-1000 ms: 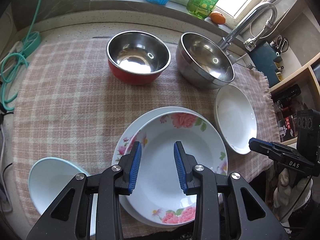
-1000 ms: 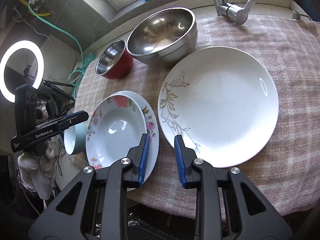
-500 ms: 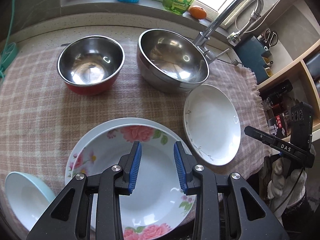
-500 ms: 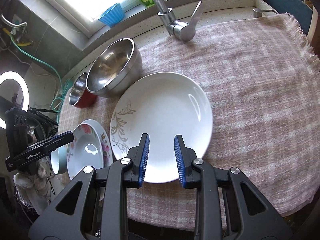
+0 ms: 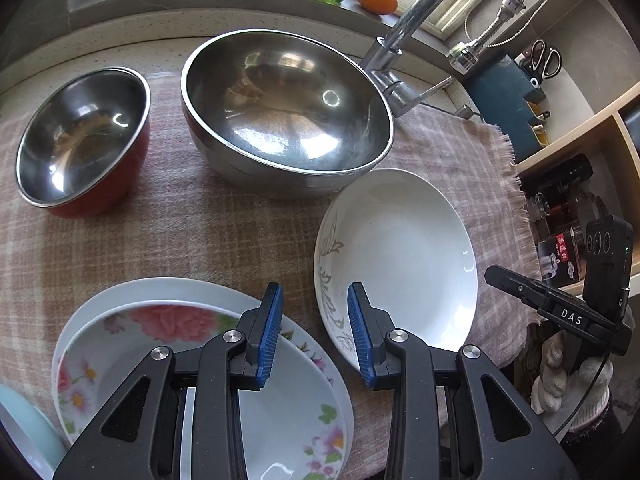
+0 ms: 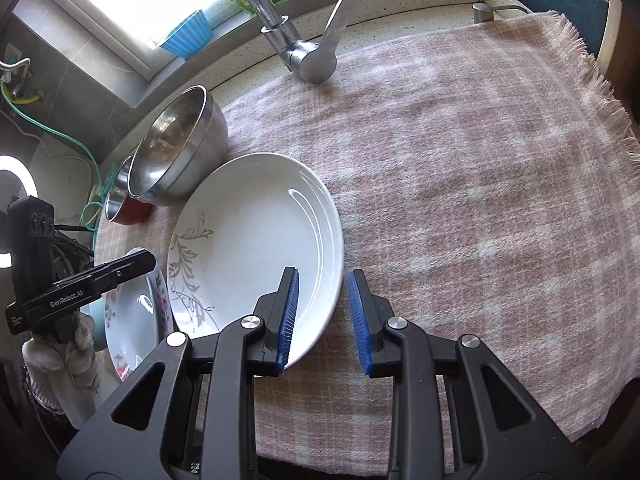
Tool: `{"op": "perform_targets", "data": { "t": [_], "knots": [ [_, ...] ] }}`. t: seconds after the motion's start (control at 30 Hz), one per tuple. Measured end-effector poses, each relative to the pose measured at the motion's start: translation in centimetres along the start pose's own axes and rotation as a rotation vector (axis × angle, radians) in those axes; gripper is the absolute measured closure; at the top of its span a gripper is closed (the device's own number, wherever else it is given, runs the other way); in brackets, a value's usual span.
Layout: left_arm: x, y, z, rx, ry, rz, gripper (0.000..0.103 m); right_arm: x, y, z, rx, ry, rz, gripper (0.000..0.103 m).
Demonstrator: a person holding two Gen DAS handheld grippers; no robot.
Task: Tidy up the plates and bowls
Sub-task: 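Close the right gripper on the grey-leaf plate rim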
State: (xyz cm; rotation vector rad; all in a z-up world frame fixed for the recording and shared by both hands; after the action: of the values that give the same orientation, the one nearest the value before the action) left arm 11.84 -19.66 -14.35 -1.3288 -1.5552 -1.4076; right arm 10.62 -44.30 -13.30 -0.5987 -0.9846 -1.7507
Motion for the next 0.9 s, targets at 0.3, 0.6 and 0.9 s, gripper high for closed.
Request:
{"op": "perform_targets", "data": {
  "t": [0.3, 0.6, 0.9],
  "knots": [
    [-1.4, 0.6, -0.2, 0.001, 0.005, 0.023, 0.071, -0.9, 0.8, -1.0, 0.001, 0.017, 0.017, 0.077],
    [-2.0, 0.6, -0.6, -0.020, 0.003, 0.042, 0.082, -2.3, 1.0, -1.6, -0.017, 0.047, 0.059, 0.082],
    [-2.2, 0.7, -0.9, -0.036, 0.001, 0.046, 0.087, -3.4, 0.8, -1.7, -0.024, 0.051, 0.077, 0.093]
  ]
}}
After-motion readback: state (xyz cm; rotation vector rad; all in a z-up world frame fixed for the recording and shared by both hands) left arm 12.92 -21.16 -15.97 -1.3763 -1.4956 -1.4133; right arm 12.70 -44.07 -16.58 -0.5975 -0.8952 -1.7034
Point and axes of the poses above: each gripper's, at about its wrist camera, not at the fingertips, and x roughly against the way its jaws point, z to its left, y to its top, the point moved 2 cm from there along -x, roughly the way its jaws point, and after that the axes turned 11 degrees about y, right-handed, at the moved point
